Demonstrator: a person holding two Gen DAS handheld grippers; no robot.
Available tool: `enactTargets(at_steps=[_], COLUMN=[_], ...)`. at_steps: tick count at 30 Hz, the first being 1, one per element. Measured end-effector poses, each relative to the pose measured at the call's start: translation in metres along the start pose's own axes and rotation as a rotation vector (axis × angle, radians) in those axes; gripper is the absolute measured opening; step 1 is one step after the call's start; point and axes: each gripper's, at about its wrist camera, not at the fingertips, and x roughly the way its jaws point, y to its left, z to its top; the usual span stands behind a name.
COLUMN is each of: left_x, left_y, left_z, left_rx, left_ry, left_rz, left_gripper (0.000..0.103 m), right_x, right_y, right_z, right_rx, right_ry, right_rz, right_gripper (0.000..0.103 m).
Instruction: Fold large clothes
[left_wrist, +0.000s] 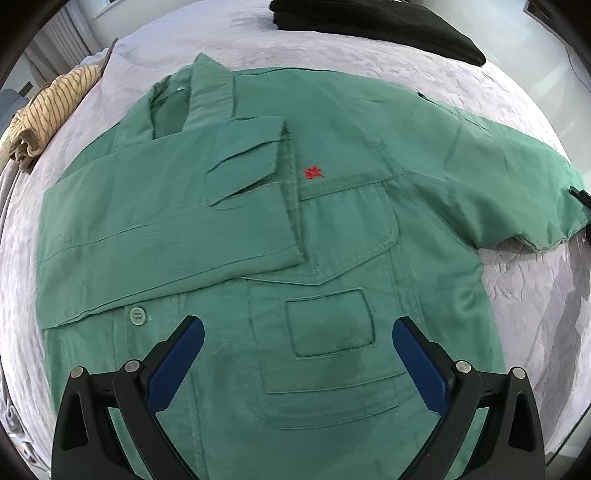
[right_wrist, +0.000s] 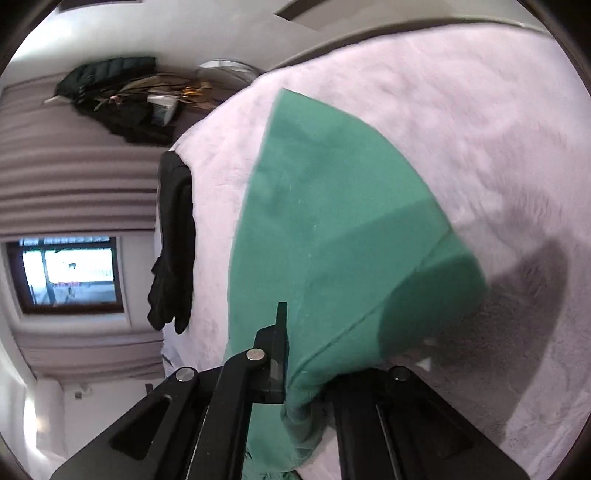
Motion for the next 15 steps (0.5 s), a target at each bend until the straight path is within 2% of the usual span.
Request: enactTargets(at_steps=[4, 9, 12, 15], left_x=[-0.002, -0.007, -0.009, -0.012], left_y=[0.022, 0.058, 0.089, 0.124], left_z=[0.000, 0.000, 0.000, -0.006], left_rx=[-0.017, -0.055, -0.088, -0.130], left_ry=[-0.012, -0.038, -0.058, -0.074], left_rz=[0.003, 0.019, 0.033, 0.048], left_gripper=[0.102, 0.102, 0.102, 0.102], right_x=[-0.002, 0.016, 0.039, 0.073], right_y=[0.037, 0.113, 0.170, 0.227], right_z=[-0.015, -0.054, -0.101, -0.170], right_rx=[-0.094, -0.250, -0.408, -0.594], right_ry=[0.010, 0.085, 0.154, 0.246], right_rz=[0.111, 0.230, 0.263, 0.284], right_gripper=[0.003, 0.003, 0.003, 0.003])
